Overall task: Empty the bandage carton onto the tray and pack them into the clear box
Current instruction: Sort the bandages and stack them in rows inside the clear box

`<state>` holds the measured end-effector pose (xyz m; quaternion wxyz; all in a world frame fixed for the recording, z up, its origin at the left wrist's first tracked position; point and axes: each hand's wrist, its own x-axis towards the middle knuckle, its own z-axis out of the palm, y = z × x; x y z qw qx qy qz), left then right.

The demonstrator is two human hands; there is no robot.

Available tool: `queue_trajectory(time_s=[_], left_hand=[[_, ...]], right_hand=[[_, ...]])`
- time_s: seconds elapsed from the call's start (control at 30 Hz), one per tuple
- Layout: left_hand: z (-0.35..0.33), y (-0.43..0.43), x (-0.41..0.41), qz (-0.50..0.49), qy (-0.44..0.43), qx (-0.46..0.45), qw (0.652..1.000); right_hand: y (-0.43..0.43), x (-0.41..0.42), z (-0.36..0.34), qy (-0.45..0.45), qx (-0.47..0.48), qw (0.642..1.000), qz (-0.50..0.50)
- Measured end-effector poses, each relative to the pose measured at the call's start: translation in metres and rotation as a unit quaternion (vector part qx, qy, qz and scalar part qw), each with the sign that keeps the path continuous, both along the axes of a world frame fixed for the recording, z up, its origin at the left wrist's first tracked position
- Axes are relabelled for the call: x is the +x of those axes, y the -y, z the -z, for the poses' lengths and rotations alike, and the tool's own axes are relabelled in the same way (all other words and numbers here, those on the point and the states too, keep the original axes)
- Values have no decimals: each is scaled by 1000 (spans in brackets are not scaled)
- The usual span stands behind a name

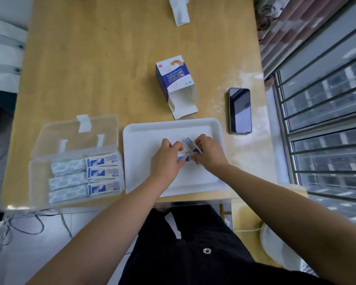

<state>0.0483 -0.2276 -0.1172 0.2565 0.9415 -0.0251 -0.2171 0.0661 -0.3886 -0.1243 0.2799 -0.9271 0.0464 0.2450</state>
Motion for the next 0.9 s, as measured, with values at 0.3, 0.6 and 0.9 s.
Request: queue_trajectory(time_s=[0.3,0.6,0.9], left_hand=[[8,2,12,-2,-32,22,999],[9,-3,22,-6,-68,-4,998],[8,-7,15,43,-23,-21,999]], right_hand=[[28,13,-23,-44,138,988,-57],[14,7,-13,-9,-58,977,-205],[0,8,-1,64,-123,950,-280]])
